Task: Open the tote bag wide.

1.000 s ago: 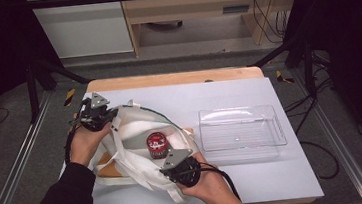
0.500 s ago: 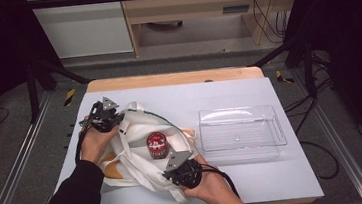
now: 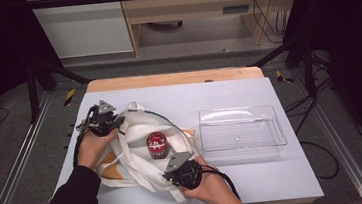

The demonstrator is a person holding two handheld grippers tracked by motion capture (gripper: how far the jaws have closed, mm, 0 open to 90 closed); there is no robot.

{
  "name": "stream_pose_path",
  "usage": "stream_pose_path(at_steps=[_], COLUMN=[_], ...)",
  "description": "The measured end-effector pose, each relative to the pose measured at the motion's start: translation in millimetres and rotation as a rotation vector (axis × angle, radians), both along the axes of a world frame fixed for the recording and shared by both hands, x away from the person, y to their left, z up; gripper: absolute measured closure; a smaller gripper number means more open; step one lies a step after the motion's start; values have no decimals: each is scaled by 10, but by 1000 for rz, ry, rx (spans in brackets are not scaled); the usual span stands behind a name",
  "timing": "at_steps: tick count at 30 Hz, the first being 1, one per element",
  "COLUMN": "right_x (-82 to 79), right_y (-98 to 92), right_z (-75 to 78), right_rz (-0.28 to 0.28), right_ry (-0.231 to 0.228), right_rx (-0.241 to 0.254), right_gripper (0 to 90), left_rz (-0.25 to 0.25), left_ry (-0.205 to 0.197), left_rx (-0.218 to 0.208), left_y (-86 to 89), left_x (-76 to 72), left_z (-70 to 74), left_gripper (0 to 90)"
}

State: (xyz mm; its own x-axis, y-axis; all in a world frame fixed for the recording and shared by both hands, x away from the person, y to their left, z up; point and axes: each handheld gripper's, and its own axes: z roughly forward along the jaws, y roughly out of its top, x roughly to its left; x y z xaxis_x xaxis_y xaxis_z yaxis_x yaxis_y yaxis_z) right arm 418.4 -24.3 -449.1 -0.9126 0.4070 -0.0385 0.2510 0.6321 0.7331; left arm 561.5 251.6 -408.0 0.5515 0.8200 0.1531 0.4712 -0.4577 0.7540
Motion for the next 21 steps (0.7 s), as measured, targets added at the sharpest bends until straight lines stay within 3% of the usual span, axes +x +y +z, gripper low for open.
stream_pose_path(at_steps=[3, 6, 8, 14, 16, 18, 21], right_x=[2, -5, -11, -9, -6, -10, 0], right_y=[-3, -2, -6, 3, 3, 9, 10], right_z=[11, 39, 69, 133, 150, 179, 244], right_rz=[1, -15, -20, -50, -56, -61, -67], right_ry=[-8, -28, -37, -45, -47, -52, -63], right_rx=[9, 27, 40, 48, 50, 50, 51], right_gripper=[837, 740, 697, 510, 481, 466, 464], left_rz=[1, -2, -10, -7, 2, 2, 1], left_ry=[-20, -38, -54, -95, -103, -114, -118], left_rx=[0, -13, -4, -39, -33, -59, -64], left_y=[2, 11, 18, 47, 46, 50, 38], left_x=[-85, -183, -271, -574, -659, -754, -892], left_z=[60, 110, 146, 175, 176, 176, 161], left_gripper=[650, 582, 552, 485, 460, 451, 436])
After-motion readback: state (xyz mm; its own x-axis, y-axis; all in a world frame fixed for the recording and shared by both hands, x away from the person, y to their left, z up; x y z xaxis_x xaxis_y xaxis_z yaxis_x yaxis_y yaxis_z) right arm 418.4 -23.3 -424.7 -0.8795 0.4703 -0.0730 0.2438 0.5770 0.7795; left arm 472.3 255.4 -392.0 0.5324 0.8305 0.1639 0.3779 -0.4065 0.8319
